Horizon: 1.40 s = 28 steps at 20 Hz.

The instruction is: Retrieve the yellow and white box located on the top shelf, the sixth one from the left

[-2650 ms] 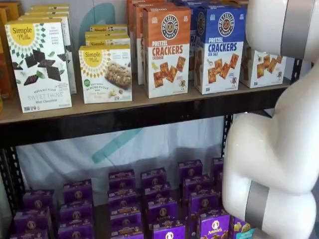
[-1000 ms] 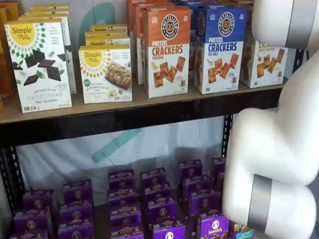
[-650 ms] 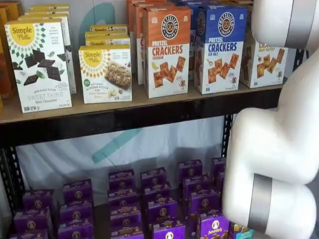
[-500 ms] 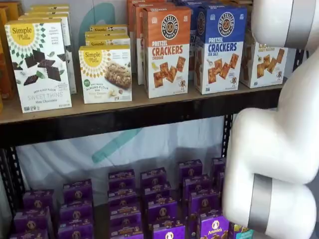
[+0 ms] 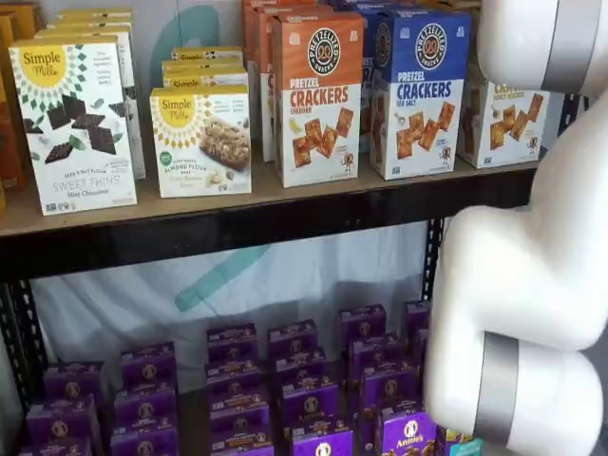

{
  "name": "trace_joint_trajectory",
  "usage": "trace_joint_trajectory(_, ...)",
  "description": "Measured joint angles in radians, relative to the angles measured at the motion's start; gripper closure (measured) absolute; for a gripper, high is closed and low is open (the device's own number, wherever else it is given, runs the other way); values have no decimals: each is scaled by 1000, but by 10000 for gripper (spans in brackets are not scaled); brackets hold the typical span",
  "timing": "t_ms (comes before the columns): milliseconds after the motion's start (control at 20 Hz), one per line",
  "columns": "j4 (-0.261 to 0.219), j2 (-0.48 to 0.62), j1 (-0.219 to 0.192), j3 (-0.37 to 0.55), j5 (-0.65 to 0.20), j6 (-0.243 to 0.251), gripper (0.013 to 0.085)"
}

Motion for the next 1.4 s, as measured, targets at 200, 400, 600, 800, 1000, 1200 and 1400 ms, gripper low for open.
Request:
trace_joint_trajectory(200,-39,2,15,-6,6,-1,130)
trace_joint_trajectory(400,-72,16,27,-30,33,1,130)
trace_joint_trajectory(600,-69,17,25,-29,34,1,130)
trace_joint_trajectory(800,-66,10,24,-16,24,0,130)
trace_joint_trajectory(1000,-77,1,29,3,13,-2,130)
trace_joint_trajectory(1200,-76,-4,30,16,5,-2,130)
trace_joint_trajectory(1400,-73,-5,30,18,1,-1,130)
